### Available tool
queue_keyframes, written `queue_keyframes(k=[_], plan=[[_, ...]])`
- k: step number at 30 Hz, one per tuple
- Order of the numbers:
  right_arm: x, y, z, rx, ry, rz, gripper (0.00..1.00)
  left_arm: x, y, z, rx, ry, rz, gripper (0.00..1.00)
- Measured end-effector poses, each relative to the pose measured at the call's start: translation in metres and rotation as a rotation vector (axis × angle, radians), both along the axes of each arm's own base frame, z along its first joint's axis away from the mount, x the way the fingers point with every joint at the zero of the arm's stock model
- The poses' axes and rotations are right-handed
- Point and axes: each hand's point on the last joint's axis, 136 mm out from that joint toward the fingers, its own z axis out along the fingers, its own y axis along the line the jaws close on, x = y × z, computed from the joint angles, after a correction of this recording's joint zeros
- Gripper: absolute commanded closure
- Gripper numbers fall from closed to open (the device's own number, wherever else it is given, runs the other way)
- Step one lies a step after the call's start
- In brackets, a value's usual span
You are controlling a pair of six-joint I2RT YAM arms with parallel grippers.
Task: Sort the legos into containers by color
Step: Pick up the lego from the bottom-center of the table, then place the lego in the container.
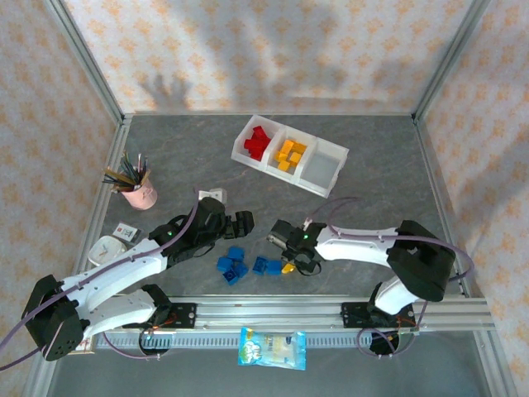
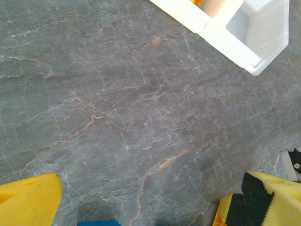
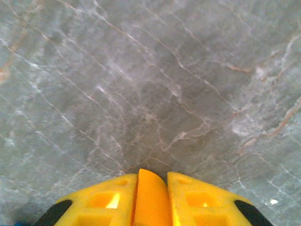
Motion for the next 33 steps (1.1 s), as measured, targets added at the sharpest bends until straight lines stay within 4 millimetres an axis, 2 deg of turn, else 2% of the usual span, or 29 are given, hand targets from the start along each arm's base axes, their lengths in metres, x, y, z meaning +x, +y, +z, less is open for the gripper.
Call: queue_keyframes(k=[4, 7, 9, 12, 14, 17, 19, 23, 25, 29, 33], plan=[[0.016, 0.001, 0.013, -0.012, -0.041, 0.009, 0.87, 0.000, 0.003, -0.001, 0.011, -0.001, 0.010, 0.01], [0.042, 0.001, 0.035, -0.023, -0.100, 0.027, 0.88, 0.002, 0.007, 0.000, 0.028, -0.002, 0.026, 0.01], [0.062, 0.002, 0.053, -0.024, -0.146, 0.036, 0.88, 0.006, 0.008, 0.008, 0.029, -0.017, 0.042, 0.01], [0.103, 0.001, 0.089, -0.027, -0.234, 0.048, 0.90, 0.016, 0.009, 0.027, 0.009, -0.056, 0.071, 0.01], [0.137, 0.000, 0.114, -0.031, -0.300, 0.049, 0.90, 0.024, 0.012, 0.042, -0.006, -0.086, 0.096, 0.01], [0.185, -0.007, 0.139, -0.053, -0.374, 0.043, 0.90, 0.036, 0.015, 0.066, -0.029, -0.129, 0.130, 0.01], [0.214, -0.011, 0.147, -0.071, -0.403, 0.045, 0.90, 0.041, 0.015, 0.077, -0.041, -0.152, 0.145, 0.01], [0.273, -0.007, 0.156, -0.110, -0.450, 0.070, 0.91, 0.053, 0.015, 0.084, -0.037, -0.158, 0.160, 0.01], [0.292, -0.003, 0.154, -0.124, -0.465, 0.090, 0.91, 0.059, 0.015, 0.082, -0.022, -0.154, 0.165, 0.01], [0.315, -0.002, 0.144, -0.149, -0.473, 0.116, 0.91, 0.068, 0.021, 0.072, 0.004, -0.139, 0.184, 0.01], [0.338, -0.011, 0.133, -0.179, -0.476, 0.115, 0.90, 0.078, 0.027, 0.071, 0.010, -0.148, 0.210, 0.01]])
